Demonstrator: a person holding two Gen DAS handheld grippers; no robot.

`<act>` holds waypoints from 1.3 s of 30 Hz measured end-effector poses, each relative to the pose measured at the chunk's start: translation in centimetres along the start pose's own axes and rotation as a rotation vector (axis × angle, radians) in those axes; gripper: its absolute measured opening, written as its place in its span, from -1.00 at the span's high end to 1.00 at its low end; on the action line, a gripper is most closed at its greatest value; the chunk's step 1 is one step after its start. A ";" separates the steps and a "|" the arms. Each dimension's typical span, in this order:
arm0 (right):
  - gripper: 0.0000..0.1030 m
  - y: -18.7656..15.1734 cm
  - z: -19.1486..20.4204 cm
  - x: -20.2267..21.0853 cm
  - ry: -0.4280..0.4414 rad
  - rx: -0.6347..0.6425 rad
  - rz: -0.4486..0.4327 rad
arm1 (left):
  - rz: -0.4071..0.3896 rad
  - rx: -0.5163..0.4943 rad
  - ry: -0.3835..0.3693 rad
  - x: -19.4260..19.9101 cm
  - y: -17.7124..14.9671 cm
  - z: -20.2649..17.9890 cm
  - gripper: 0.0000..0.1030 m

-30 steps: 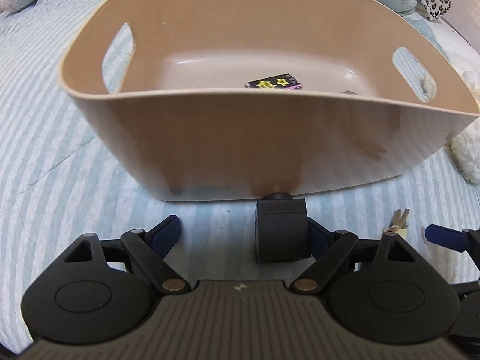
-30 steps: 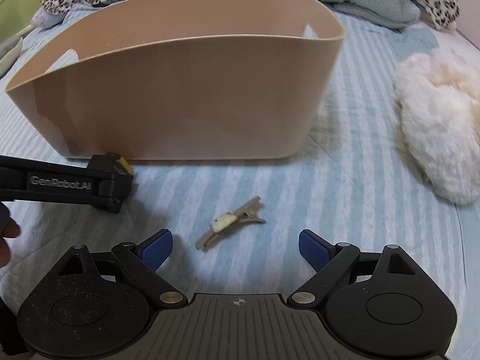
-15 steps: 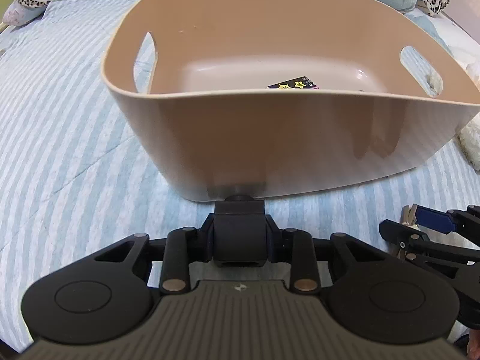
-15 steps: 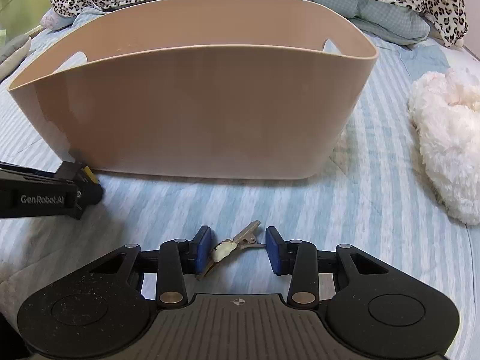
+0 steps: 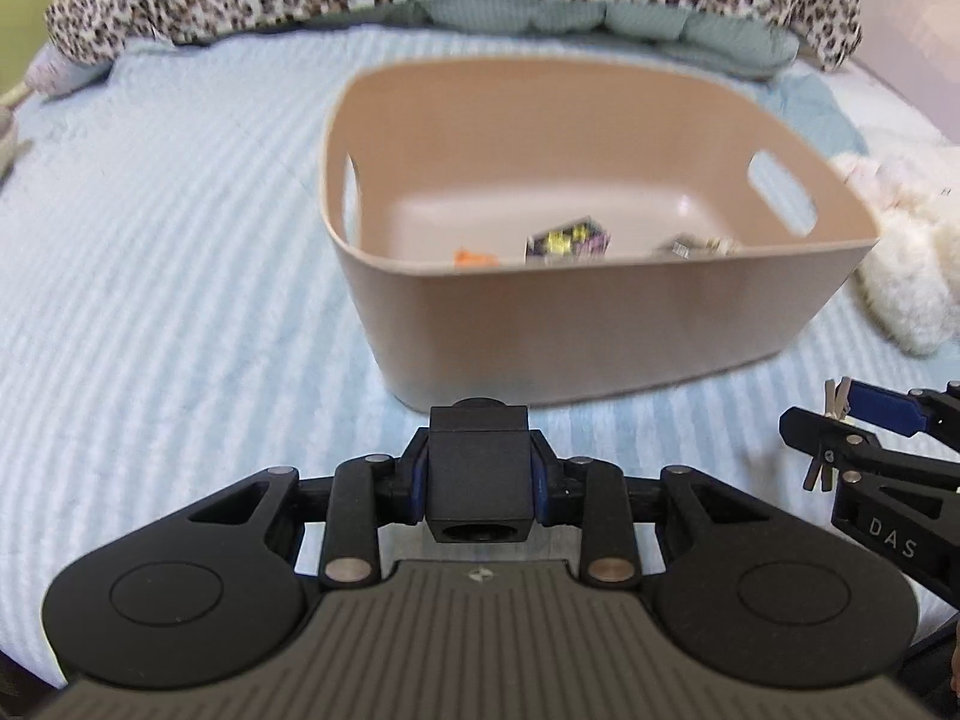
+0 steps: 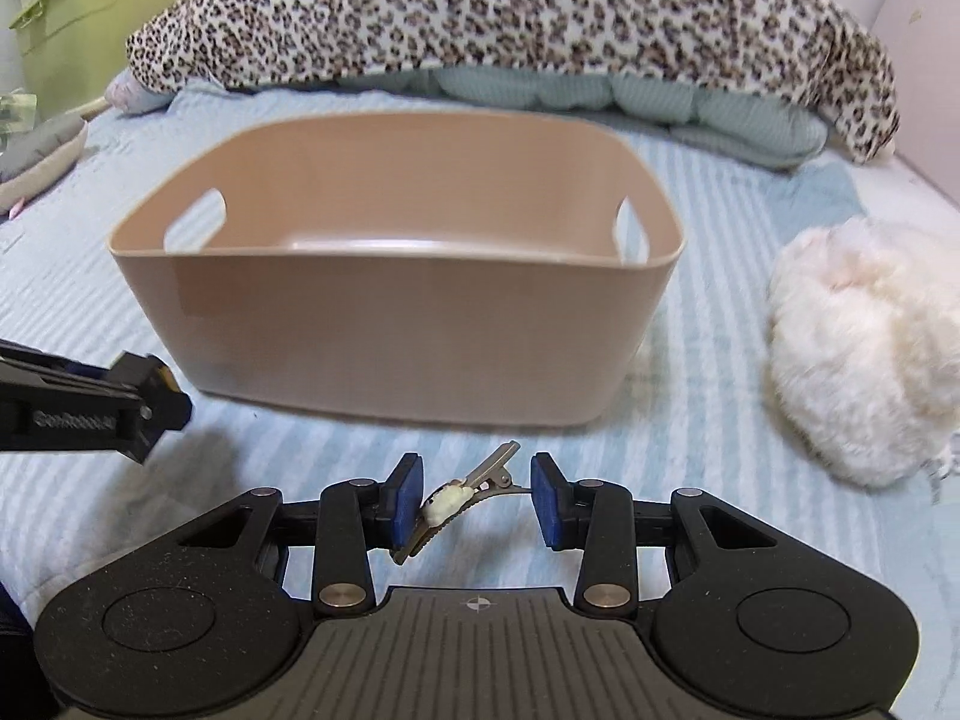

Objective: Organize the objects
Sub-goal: 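Lift both items over the basket and release them inside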

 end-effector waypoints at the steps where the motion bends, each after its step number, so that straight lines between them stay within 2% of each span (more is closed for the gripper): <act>1: 0.29 0.0 0.0 0.6 0.005 -0.006 -0.012 | -0.017 -0.002 -0.002 0.8 -0.1 0.0 0.35; 4: 0.29 0.8 -0.2 2.1 0.009 -0.017 -0.053 | -0.076 -0.016 0.011 2.8 -0.2 0.0 0.35; 15: 0.29 5.2 -2.0 7.6 0.027 -0.063 -0.241 | -0.234 0.003 -0.010 8.7 3.6 -0.7 0.35; 22: 0.29 9.0 -2.7 7.8 0.035 -0.088 -0.304 | -0.289 0.008 0.045 8.9 7.5 -1.2 0.35; 29: 0.29 11.7 -3.1 4.5 0.025 -0.115 -0.272 | -0.210 0.013 0.075 4.7 11.2 -1.9 0.35; 35: 0.29 12.7 -2.3 -0.2 -0.024 -0.072 -0.188 | -0.069 -0.005 0.089 -0.2 12.7 -2.5 0.35; 39: 0.29 12.8 -1.7 -2.7 -0.037 -0.051 -0.118 | -0.005 -0.015 0.118 -2.7 12.9 -2.6 0.35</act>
Point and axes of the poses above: each gripper's, at about its wrist camera, not at the fingertips, and x roughly against the way its jaws point, z to its left, y to its top, the point moved 3 cm from there along -x, roughly the way its jaws point, and after that the axes turned 15 degrees about z, right-handed, at the moved point
